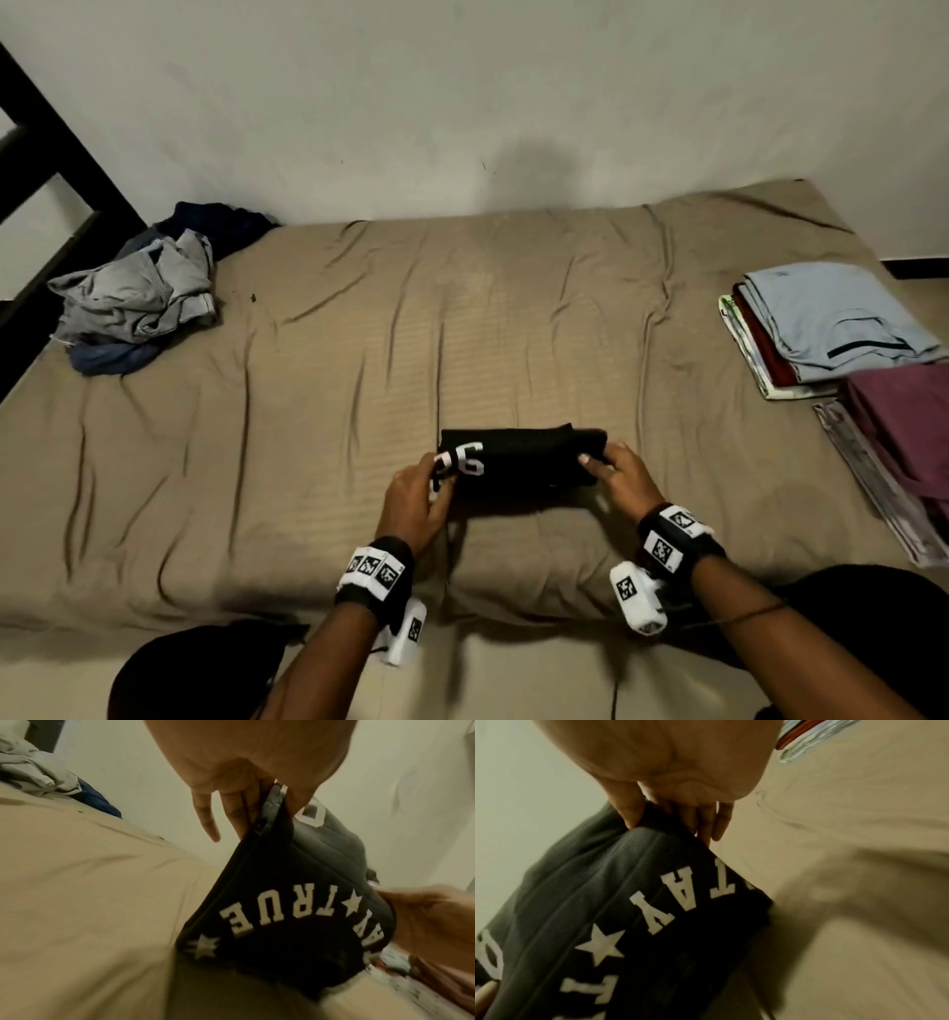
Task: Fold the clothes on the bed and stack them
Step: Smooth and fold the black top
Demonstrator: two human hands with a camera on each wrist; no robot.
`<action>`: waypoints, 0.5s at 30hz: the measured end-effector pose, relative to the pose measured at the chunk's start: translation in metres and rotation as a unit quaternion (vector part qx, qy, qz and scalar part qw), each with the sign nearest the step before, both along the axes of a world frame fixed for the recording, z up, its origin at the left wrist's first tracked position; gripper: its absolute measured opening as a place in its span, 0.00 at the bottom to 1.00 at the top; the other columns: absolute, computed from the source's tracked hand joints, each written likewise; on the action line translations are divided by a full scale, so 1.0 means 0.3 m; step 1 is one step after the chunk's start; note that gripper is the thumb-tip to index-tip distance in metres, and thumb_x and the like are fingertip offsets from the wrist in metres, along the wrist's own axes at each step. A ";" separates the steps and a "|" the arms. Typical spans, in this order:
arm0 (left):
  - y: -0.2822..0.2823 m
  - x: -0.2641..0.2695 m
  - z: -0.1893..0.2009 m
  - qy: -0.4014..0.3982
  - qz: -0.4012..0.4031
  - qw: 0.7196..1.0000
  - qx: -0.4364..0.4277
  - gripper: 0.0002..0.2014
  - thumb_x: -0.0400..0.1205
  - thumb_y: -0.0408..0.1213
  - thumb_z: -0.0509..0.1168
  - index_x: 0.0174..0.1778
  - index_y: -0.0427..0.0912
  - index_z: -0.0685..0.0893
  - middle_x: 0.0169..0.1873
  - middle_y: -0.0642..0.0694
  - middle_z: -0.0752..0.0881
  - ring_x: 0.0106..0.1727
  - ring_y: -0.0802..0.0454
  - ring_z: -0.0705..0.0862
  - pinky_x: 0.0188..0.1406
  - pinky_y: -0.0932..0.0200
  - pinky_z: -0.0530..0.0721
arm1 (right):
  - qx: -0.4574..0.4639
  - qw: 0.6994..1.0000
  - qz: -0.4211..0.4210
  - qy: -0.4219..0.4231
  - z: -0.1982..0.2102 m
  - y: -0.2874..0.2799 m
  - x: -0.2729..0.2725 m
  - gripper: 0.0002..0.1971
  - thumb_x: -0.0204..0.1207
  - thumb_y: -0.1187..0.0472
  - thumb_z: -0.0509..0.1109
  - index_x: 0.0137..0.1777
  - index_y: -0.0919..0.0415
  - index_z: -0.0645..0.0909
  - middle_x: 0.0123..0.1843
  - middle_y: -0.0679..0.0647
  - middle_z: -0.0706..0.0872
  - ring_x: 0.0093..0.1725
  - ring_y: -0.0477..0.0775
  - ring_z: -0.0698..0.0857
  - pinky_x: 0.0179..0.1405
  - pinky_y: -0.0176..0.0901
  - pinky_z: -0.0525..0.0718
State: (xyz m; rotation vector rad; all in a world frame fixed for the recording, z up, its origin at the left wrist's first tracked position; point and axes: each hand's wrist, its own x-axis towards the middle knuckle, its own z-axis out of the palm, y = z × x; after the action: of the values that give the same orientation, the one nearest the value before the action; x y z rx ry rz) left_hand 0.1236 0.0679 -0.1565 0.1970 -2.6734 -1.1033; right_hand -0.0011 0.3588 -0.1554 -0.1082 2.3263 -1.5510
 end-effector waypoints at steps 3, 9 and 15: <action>0.010 -0.037 0.153 0.075 0.018 0.994 0.077 0.14 0.86 0.44 0.66 0.64 0.44 0.86 0.50 0.56 0.92 0.49 0.67 0.89 0.46 0.71 0.83 | -0.123 0.992 0.008 -0.030 0.122 -0.010 -0.042 0.10 0.87 0.61 0.65 0.59 0.63 0.87 0.55 0.57 0.93 0.57 0.57 0.90 0.59 0.47 0.85; 0.007 -0.161 0.123 0.000 0.091 0.952 0.291 0.15 0.87 0.42 0.70 0.69 0.52 0.80 0.43 0.45 0.94 0.45 0.54 0.93 0.43 0.61 0.89 | -0.158 0.973 -0.037 -0.162 0.168 -0.055 -0.141 0.18 0.86 0.58 0.68 0.49 0.76 0.88 0.46 0.71 0.92 0.39 0.61 0.93 0.42 0.47 0.91; -0.013 -0.145 -0.189 -0.208 0.183 0.924 0.263 0.20 0.87 0.52 0.67 0.70 0.46 0.76 0.50 0.43 0.91 0.44 0.45 0.92 0.45 0.51 0.91 | -0.079 0.950 -0.136 -0.270 -0.126 -0.008 -0.136 0.20 0.80 0.45 0.73 0.40 0.65 0.83 0.28 0.58 0.83 0.23 0.56 0.78 0.24 0.40 0.75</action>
State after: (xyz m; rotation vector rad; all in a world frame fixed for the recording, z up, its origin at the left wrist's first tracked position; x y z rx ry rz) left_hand 0.0801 0.0640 -0.2132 1.0861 -2.4288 -1.7701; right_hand -0.0419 0.3565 -0.1933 0.5537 1.8358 -1.6333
